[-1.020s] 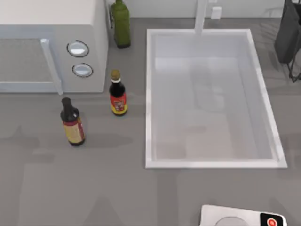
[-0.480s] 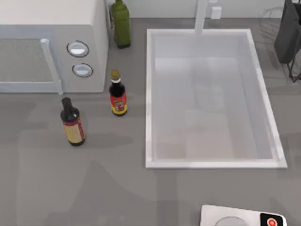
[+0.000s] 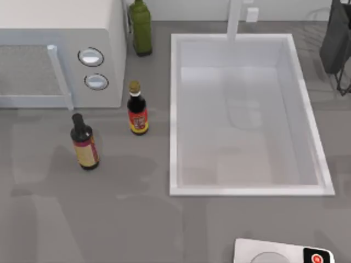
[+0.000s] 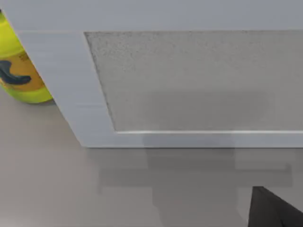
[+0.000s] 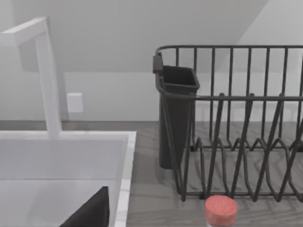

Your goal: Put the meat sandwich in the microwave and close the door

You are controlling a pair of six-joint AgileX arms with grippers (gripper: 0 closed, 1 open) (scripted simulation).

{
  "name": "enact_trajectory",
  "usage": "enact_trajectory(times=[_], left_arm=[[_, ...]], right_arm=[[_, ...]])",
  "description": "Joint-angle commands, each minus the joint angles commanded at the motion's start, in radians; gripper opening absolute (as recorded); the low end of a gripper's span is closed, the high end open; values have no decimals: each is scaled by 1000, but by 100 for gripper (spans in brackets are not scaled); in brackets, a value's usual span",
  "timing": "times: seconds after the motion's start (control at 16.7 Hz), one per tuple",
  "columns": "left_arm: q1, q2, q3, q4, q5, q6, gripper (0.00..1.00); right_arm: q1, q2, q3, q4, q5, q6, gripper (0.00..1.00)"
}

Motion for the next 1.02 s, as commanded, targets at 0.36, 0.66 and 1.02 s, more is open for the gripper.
enact_trajectory(times=[0.36,0.66,1.02], left_arm=[[33,223,184,-37,29,35,0],[29,226,187,-36,30,35,0],[31,268,124,66,33,35,0]], right_arm=[[0,0,0,0,0,0,100],[0,0,0,0,0,0,100],[0,0,0,0,0,0,100]])
